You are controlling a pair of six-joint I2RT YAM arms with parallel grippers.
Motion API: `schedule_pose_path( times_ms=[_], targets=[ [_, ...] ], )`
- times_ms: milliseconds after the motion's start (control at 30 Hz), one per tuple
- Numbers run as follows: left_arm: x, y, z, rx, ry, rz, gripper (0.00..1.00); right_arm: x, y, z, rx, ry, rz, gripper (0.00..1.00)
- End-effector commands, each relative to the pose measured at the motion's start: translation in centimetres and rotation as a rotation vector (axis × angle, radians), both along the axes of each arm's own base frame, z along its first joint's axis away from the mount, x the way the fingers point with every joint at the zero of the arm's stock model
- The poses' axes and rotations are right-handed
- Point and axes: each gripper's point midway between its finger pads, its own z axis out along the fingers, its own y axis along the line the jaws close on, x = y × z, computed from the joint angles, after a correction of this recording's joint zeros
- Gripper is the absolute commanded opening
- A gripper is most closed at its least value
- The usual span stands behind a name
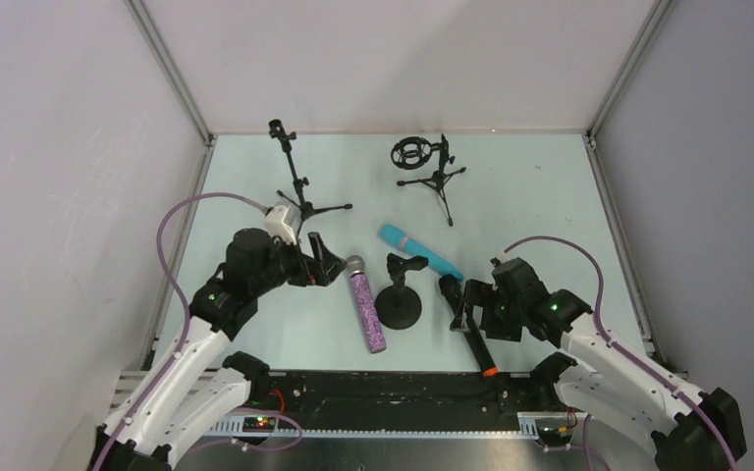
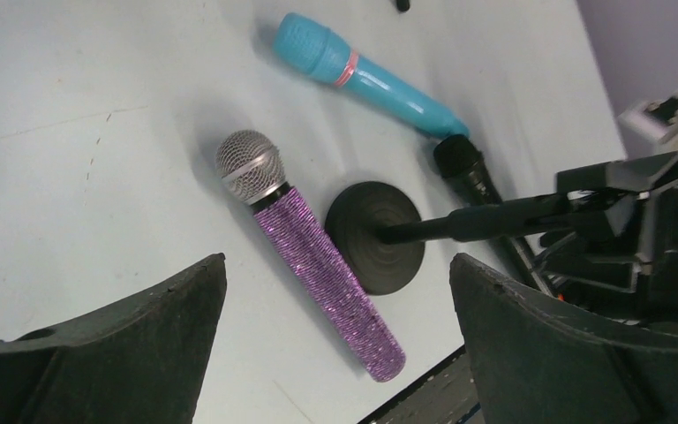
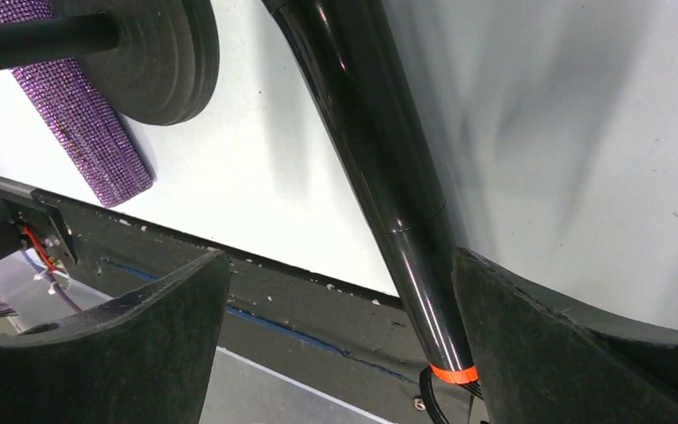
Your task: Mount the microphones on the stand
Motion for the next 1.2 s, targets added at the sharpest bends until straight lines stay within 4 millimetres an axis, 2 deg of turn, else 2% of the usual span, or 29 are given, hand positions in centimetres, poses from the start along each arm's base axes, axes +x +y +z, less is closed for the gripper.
schedule_pose_path(
  times_ms=[0, 100, 267, 500, 600, 733, 867, 967, 1033, 1167],
  targets=[
    [0.0, 0.2, 0.2, 0.061, -0.008, -0.046, 1.00, 1.6, -0.5, 1.7, -0.079, -0.070, -0.034, 1.00],
    [-0.3, 0.7, -0.8, 0.105, 0.034, -0.041, 1.00, 2.0, -0.9, 1.8, -0.127, -0.068, -0.039, 1.00],
    [-0.5, 1.6, -0.6, 0.113, 0.027, 0.009, 1.00, 3.0, -1.7, 0.8, -0.234, -0.050, -0.077, 1.00],
    [-1.7, 1.9, -0.8, 0.074, 0.019, 0.022, 1.00, 4.2, -1.2, -1.0, -0.407, -0.012, -0.043, 1.00],
    [-1.3, 2.5, -0.8, 0.098, 0.002, 0.055, 1.00, 5.1, -0.5, -1.5, -0.452, -0.011, -0.022, 0.99],
    [-1.5, 1.9, -1.3, 0.096, 0.032, 0.006, 1.00, 6.7, 1.3, -2.6, -0.473, 0.006, 0.024, 0.88],
    [-1.4, 2.0, -1.9, 0.088, 0.060, 0.013, 1.00, 7.9, 2.7, -3.4, -0.477, 0.022, 0.052, 0.69],
    [-1.5, 2.1, -1.6, 0.083, 0.047, 0.016, 1.00, 8.3, 3.4, -3.9, -0.481, 0.036, 0.061, 0.60],
    [-1.6, 2.2, -1.4, 0.080, 0.036, 0.023, 1.00, 8.4, 3.5, -4.3, -0.487, 0.050, 0.063, 0.57],
    [-1.6, 2.4, -1.1, 0.073, 0.020, 0.035, 1.00, 8.3, 3.4, -4.5, -0.493, 0.060, 0.048, 0.42]
  ],
)
